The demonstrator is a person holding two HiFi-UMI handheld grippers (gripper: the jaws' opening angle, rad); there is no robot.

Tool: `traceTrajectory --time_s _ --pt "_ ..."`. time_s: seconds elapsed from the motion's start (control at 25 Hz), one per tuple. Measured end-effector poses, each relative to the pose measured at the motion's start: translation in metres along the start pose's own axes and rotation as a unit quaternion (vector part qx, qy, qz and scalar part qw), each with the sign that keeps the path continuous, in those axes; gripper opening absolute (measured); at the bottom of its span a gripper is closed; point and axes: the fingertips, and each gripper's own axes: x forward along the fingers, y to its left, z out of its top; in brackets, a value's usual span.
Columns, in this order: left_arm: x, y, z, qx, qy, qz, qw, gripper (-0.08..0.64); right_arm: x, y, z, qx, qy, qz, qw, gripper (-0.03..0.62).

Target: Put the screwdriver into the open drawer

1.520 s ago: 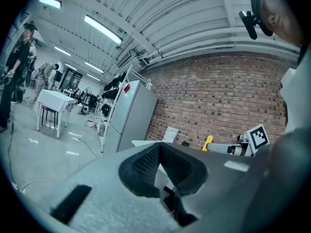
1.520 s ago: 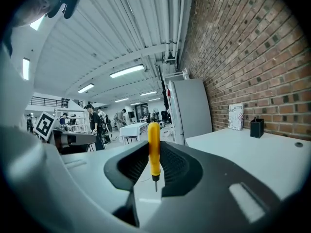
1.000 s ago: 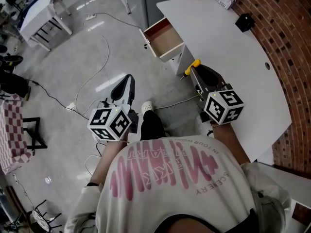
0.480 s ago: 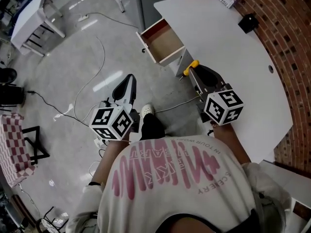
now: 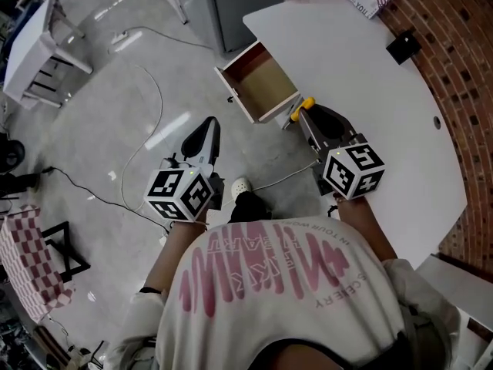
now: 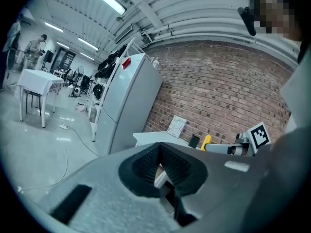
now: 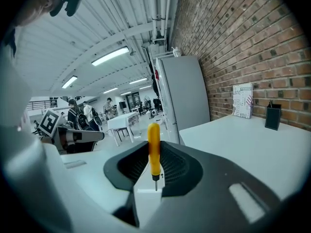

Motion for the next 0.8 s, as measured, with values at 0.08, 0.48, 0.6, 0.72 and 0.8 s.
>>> traceTrajectory --time_s 0.08,0.48,0.6,0.72,0.8 --pt "0.012 0.017 0.012 0.001 0.001 0.001 1.0000 0.003 0.019 -0.005 0.005 0.002 0.003 -0.005 1.000 0.086" --pt "0.060 0.081 0.042 0.000 0.023 -0.016 0.9996 0.003 0.096 -0.012 0.023 0.010 0.010 -0.026 1.000 0.086" --pt "0.072 0.092 0.047 0.000 0.026 -0.021 0.9994 0.003 0.110 -0.016 0.023 0.012 0.014 -0.032 0.999 0.086" --pt "0.078 0.103 0.049 -0.002 0.027 -0.025 0.9993 0.003 0.122 -0.018 0.020 0.009 0.018 -0.039 0.999 0.086" --pt "0.077 0.109 0.049 -0.003 0.028 -0.029 0.9992 0.003 0.127 -0.017 0.019 0.006 0.020 -0.045 0.999 0.086"
